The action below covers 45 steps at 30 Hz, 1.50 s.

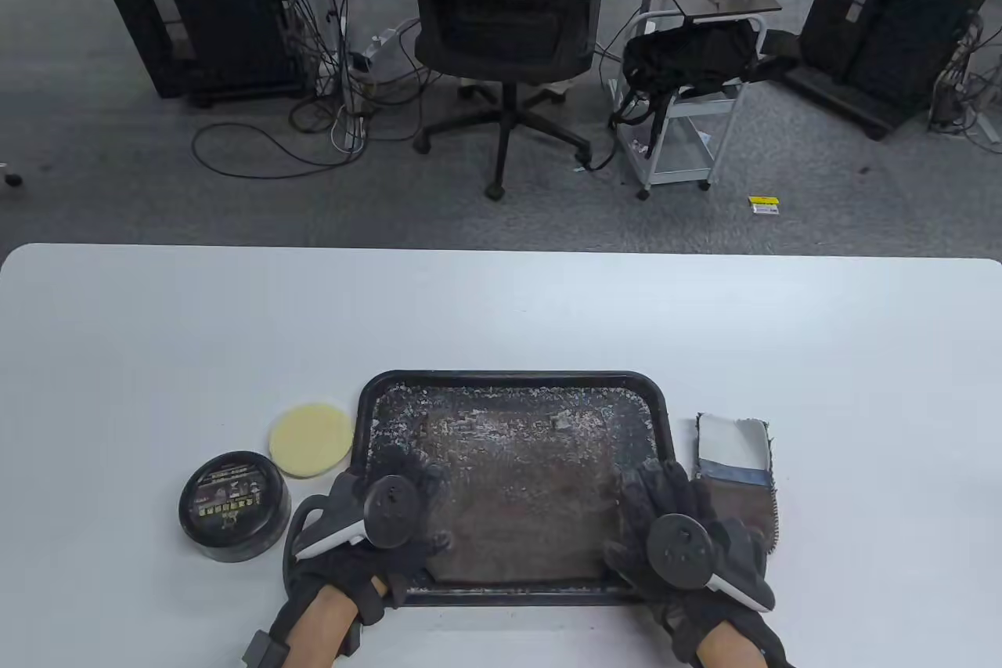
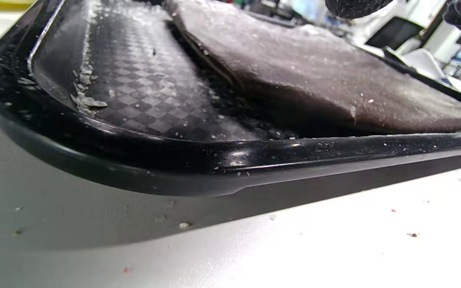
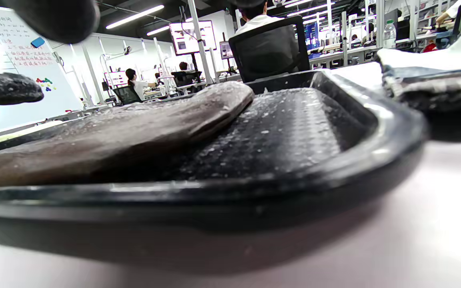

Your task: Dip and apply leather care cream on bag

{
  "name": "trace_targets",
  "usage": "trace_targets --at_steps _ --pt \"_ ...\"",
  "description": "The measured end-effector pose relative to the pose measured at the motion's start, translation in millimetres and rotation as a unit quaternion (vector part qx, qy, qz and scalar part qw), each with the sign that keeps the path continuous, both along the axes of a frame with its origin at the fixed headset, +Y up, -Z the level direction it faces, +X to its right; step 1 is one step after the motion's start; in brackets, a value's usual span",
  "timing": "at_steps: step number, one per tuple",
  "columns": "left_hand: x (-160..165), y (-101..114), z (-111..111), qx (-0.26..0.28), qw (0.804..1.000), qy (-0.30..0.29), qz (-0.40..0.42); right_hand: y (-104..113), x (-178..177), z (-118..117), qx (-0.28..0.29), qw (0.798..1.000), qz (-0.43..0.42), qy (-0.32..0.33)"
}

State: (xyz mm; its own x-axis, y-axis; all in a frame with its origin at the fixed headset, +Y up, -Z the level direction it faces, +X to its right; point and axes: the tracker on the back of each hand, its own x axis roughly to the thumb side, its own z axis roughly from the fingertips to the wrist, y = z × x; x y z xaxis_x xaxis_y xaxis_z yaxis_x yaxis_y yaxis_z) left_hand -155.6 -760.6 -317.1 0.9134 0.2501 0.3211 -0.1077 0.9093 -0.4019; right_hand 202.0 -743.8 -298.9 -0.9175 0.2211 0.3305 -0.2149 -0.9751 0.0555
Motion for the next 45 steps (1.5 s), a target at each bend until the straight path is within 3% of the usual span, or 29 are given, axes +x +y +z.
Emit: trace_targets --at_steps 23,30,35,40,45 --pt "-9 3 -1 0.006 0.999 0.01 0.031 11 19 3 0.014 0.998 -0.049 -0.023" --pt "-12 1 -4 0.0 0.999 0.014 0.038 28 65 1 0.051 0.99 -0.103 -0.085" --pt "-13 1 -5 0.001 0.999 0.012 0.043 39 98 2 0.069 0.987 -0.082 -0.122" --pt "-12 1 -5 0.002 0.999 0.01 0.047 35 121 -5 0.034 0.987 -0.03 -0.151" --pt "-14 1 -6 0.004 0.999 0.013 0.049 14 117 -22 -0.05 0.989 0.019 -0.138"
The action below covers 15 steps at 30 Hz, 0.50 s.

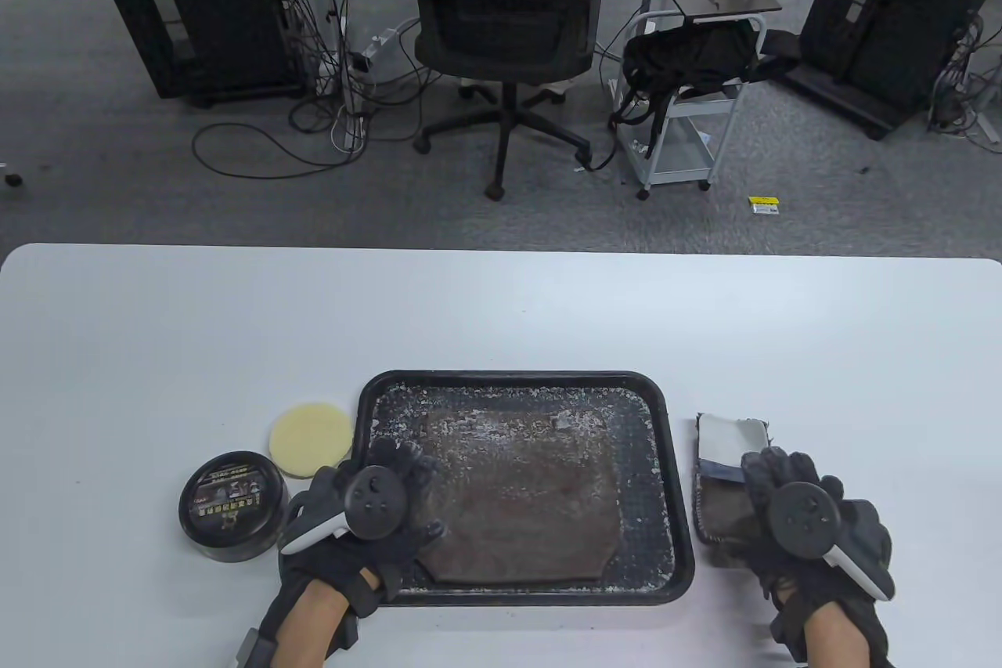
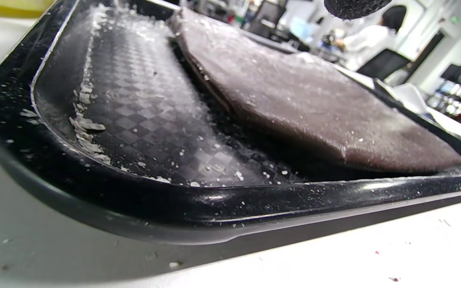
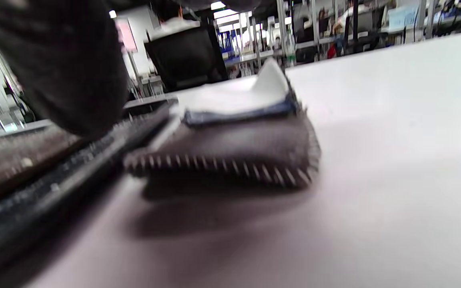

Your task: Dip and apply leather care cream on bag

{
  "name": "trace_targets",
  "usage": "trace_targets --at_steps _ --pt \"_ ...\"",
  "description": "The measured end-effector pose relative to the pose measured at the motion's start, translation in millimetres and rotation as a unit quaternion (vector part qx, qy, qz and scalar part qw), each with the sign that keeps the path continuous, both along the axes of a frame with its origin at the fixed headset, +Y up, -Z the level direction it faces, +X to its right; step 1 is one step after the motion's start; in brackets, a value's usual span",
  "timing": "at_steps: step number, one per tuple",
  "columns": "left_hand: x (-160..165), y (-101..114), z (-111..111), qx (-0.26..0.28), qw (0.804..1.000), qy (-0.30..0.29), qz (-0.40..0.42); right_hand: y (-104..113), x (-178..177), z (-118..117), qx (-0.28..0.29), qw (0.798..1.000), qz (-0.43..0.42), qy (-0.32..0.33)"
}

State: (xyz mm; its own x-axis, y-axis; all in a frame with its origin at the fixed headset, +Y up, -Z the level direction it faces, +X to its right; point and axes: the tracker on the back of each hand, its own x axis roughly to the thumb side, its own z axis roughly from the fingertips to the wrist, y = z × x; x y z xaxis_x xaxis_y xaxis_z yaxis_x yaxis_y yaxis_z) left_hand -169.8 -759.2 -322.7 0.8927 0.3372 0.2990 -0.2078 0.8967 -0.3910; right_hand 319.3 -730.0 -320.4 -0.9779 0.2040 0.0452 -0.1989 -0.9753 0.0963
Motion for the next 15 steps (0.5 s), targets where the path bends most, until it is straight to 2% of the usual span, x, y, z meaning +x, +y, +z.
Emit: trace_targets --at_steps 2,8,11,15 --pt "-2 0 0 -0.001 1.0 0.002 0.001 -13 -3 -8 -0.045 0.999 0.009 0.015" --pt "-5 0 -1 -0.002 1.0 0.006 0.008 -39 -5 -19 -0.117 0.993 -0.013 0.014" --pt "-6 0 -1 -0.003 1.0 0.007 0.009 -43 -6 -22 -0.12 0.992 -0.04 -0.003" --pt "-11 -1 -2 -0.004 1.0 0.014 0.013 -40 -16 -24 -0.07 0.996 0.057 -0.02"
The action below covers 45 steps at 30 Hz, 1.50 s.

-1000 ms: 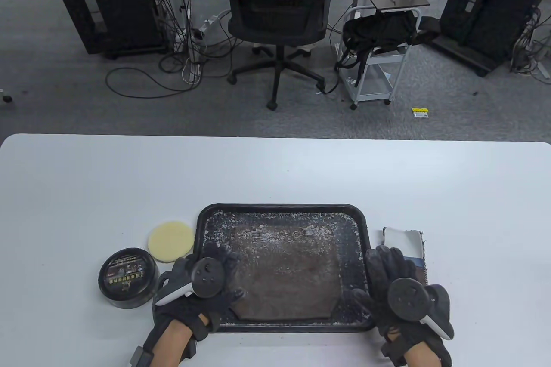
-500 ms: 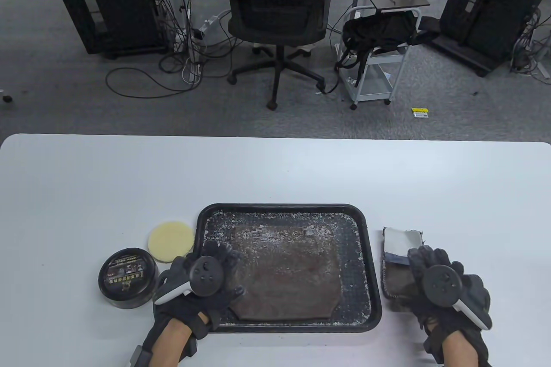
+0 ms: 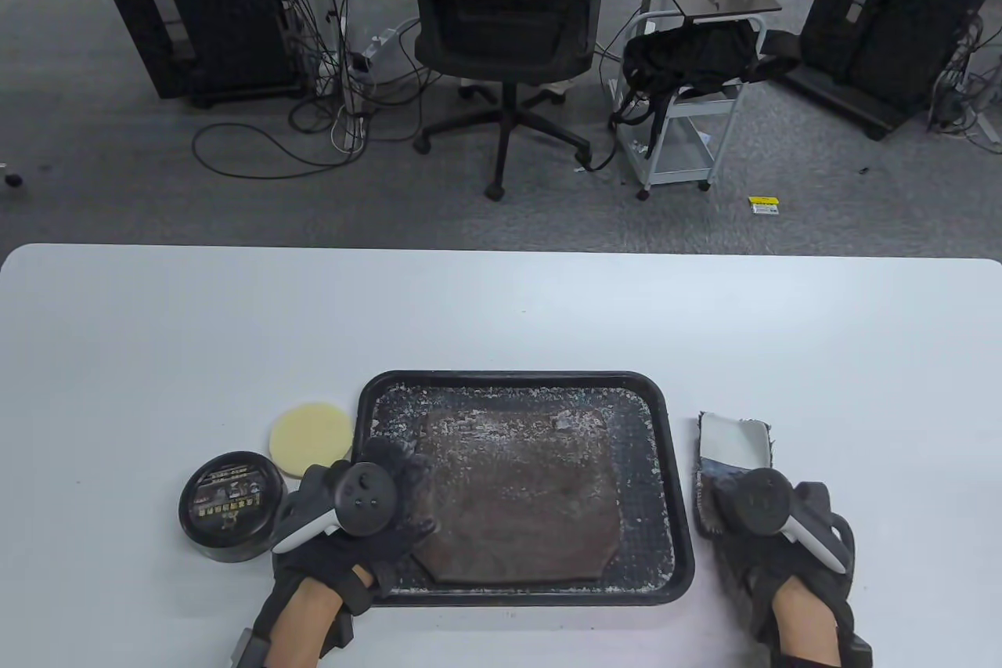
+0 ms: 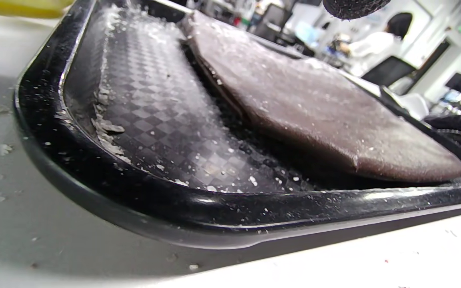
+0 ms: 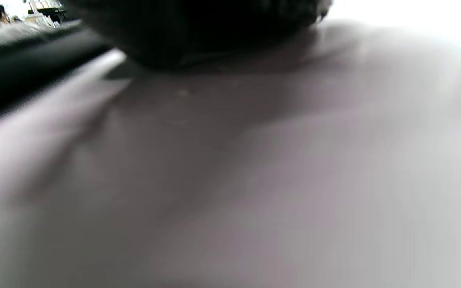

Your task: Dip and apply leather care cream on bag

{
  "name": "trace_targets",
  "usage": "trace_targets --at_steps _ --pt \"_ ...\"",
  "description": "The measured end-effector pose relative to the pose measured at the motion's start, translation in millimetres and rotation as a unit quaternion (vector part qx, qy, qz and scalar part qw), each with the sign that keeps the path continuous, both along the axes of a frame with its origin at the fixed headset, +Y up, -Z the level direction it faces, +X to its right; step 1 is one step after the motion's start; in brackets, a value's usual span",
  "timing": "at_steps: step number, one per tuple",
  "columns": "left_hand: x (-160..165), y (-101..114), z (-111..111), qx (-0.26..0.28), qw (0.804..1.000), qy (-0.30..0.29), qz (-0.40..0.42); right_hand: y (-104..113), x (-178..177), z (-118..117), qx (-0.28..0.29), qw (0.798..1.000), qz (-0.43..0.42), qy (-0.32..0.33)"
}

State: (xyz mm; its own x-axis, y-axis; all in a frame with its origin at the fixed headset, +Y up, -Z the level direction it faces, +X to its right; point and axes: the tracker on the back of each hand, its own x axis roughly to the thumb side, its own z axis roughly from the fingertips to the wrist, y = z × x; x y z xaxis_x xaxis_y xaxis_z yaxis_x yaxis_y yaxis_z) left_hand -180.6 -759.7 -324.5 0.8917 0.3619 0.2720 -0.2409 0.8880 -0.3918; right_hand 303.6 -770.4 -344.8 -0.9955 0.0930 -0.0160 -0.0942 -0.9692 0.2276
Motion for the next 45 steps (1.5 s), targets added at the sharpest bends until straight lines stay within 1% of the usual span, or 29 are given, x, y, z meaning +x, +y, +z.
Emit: trace_targets --at_steps 2,3,5,6,8,10,14,18,20,24,26,27,29,31,32,33,34,35,36,39,41,43,45 --pt "-3 0 -1 0.0 1.0 0.007 0.0 3 -4 -1 0.016 0.999 0.036 0.0" --pt "-6 -1 -1 -0.001 1.0 0.011 -0.003 5 -7 -2 0.035 0.998 0.051 0.0" --pt "-9 -3 -2 -0.002 1.0 0.018 -0.009 7 -9 -3 0.053 0.997 0.055 -0.005" --pt "-11 -4 -3 -0.003 1.0 0.022 -0.017 9 -9 -2 0.07 0.996 0.052 -0.012" --pt "-13 -6 -4 -0.007 0.999 0.025 -0.026 11 -8 -1 0.091 0.995 0.036 -0.024" --pt "-14 -9 -5 -0.017 0.999 0.028 -0.031 16 -6 1 0.124 0.991 0.001 -0.044" --pt "-13 -13 -7 -0.034 0.998 0.026 -0.044 31 -7 6 0.187 0.979 -0.043 -0.066" --pt "-8 -16 -8 -0.048 0.997 0.017 -0.063 46 -19 8 0.226 0.97 -0.057 -0.064" --pt "-4 -17 -9 -0.05 0.997 0.008 -0.062 53 -33 8 0.246 0.965 -0.064 -0.062" --pt "3 -20 -10 -0.061 0.996 -0.007 -0.067 61 -82 3 0.261 0.962 -0.071 -0.03" --pt "6 -22 -11 -0.065 0.995 -0.009 -0.078 63 -121 -2 0.259 0.964 -0.063 0.0" --pt "6 -23 -11 -0.067 0.995 -0.009 -0.079 64 -130 -3 0.259 0.964 -0.06 0.006" --pt "8 -24 -11 -0.076 0.994 -0.007 -0.082 64 -171 -7 0.257 0.965 -0.048 0.036" --pt "9 -24 -11 -0.078 0.994 -0.003 -0.082 63 -213 -12 0.249 0.966 -0.041 0.061" --pt "9 -24 -11 -0.078 0.994 -0.003 -0.082 62 -225 -13 0.248 0.966 -0.038 0.069" --pt "9 -24 -11 -0.076 0.994 -0.003 -0.083 60 -246 -16 0.243 0.966 -0.032 0.08" --pt "10 -24 -12 -0.076 0.994 -0.003 -0.083 59 -254 -17 0.241 0.967 -0.03 0.083" --pt "10 -24 -12 -0.075 0.994 -0.002 -0.082 55 -276 -20 0.233 0.967 -0.027 0.097" --pt "10 -23 -12 -0.074 0.994 -0.002 -0.08 52 -291 -22 0.227 0.968 -0.027 0.106" --pt "11 -24 -14 -0.073 0.995 0.0 -0.072 43 -326 -26 0.213 0.968 -0.028 0.129" --pt "10 -24 -15 -0.086 0.994 0.003 -0.062 38 -340 -28 0.196 0.969 -0.027 0.145" --pt "9 -25 -16 -0.11 0.993 0.007 -0.049 31 -354 -31 0.167 0.972 -0.032 0.163" --pt "9 -26 -15 -0.123 0.991 0.01 -0.045 23 -362 -35 0.131 0.973 -0.044 0.182"
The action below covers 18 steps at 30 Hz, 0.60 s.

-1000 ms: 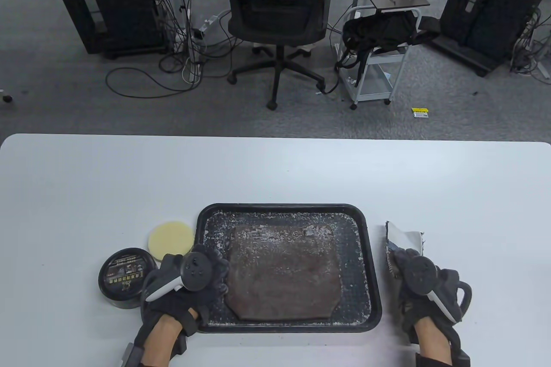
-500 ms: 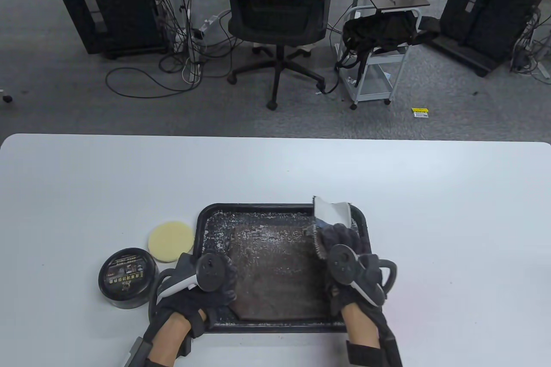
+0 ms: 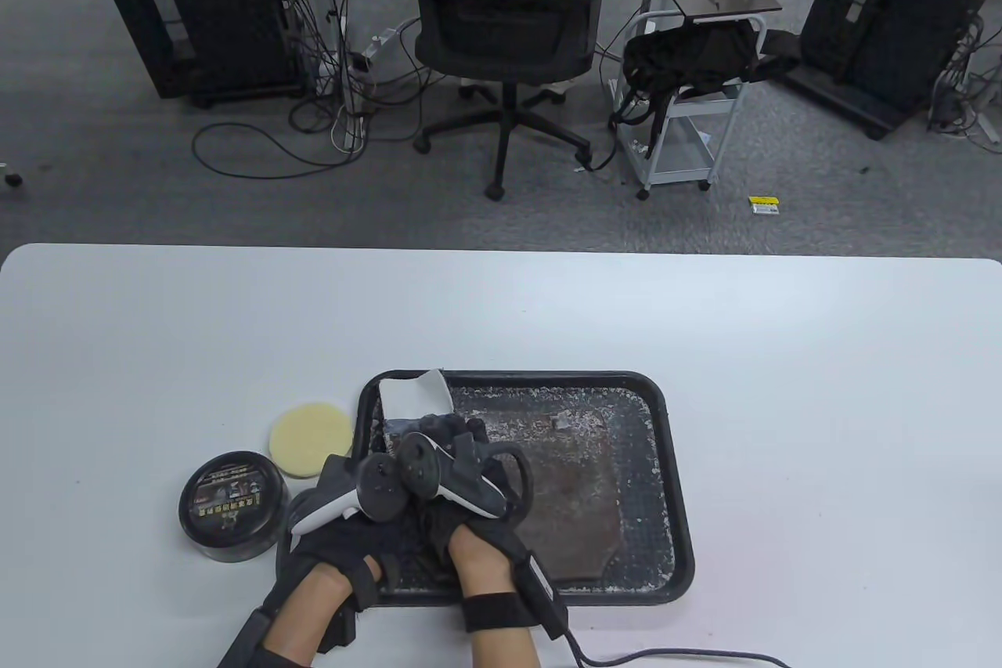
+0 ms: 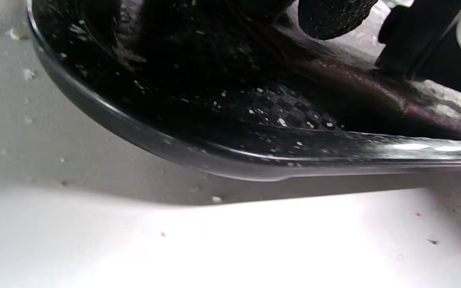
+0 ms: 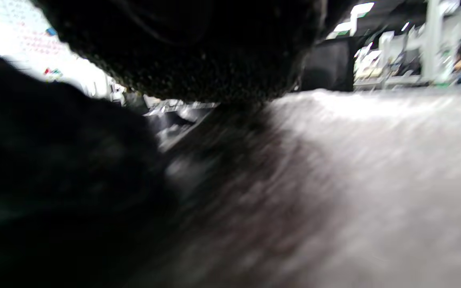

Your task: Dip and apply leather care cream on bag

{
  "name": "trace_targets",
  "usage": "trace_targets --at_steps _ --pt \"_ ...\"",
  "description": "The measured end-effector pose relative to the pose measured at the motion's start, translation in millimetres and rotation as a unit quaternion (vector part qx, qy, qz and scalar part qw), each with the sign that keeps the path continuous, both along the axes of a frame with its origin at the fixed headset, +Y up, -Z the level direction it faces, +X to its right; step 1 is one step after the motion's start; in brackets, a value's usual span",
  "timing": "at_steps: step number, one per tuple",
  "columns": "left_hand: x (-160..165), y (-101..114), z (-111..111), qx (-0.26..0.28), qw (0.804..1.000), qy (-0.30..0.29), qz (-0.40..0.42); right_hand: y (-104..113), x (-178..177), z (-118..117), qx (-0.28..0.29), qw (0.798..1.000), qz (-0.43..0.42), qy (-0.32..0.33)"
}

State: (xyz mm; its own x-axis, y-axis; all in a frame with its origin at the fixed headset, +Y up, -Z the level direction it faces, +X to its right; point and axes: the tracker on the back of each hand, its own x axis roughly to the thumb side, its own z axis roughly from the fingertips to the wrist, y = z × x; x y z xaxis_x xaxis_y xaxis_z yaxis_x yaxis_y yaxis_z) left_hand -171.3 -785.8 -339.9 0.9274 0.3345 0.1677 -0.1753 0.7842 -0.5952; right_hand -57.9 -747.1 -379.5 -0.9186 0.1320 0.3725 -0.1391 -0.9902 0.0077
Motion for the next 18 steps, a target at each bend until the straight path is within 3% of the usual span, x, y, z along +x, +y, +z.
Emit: trace_targets --at_steps 2,10,18 --pt "0 -1 1 -0.024 1.0 0.007 0.003 -3 0 -2 -0.014 1.0 -0.005 0.002" --pt "2 3 0 -0.025 1.0 0.002 0.001 -7 14 -8 -0.047 0.998 -0.025 -0.022" --pt "0 1 -1 -0.027 0.999 0.005 0.018 -9 40 -12 -0.032 0.997 0.001 -0.073"
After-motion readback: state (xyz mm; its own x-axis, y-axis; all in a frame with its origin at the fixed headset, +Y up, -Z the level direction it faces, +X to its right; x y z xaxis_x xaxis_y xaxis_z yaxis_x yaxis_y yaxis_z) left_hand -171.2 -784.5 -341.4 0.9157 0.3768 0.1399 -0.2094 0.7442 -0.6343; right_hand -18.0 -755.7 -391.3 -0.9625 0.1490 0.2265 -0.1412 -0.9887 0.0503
